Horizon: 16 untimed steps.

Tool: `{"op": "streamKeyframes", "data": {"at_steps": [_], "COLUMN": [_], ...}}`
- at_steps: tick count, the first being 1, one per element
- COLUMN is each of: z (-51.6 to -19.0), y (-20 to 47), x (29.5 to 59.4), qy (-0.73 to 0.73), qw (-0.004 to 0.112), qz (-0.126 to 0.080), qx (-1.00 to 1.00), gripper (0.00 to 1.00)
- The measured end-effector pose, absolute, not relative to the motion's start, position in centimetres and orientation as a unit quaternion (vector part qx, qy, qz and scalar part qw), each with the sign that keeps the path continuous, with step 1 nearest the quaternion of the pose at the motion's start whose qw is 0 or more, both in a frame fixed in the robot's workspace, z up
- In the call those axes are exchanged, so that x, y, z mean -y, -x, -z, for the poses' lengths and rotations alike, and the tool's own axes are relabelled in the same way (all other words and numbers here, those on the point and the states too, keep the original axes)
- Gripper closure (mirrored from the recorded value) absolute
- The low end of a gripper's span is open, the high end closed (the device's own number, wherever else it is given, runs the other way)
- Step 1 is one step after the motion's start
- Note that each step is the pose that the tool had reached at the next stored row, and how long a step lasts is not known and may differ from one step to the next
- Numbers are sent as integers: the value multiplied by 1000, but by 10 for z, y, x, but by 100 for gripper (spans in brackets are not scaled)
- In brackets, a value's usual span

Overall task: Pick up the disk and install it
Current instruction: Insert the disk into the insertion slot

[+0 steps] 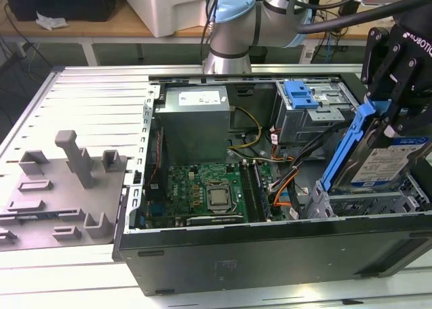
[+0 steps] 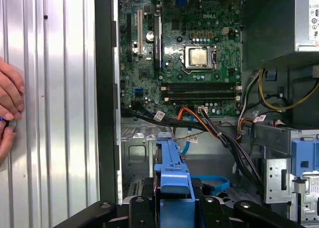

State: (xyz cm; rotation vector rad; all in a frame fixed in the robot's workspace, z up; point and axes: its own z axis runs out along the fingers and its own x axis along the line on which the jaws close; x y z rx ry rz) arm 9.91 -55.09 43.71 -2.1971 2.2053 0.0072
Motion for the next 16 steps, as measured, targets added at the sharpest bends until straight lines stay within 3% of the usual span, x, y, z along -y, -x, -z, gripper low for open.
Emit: {"op": "streamKeyframes", "data": {"at_steps": [16], "z": [-430], "y": [-99], "x": [551], "qy": [706], "qw": [14], "qz": [-2], "qx": [-708], "gripper": [63]}}
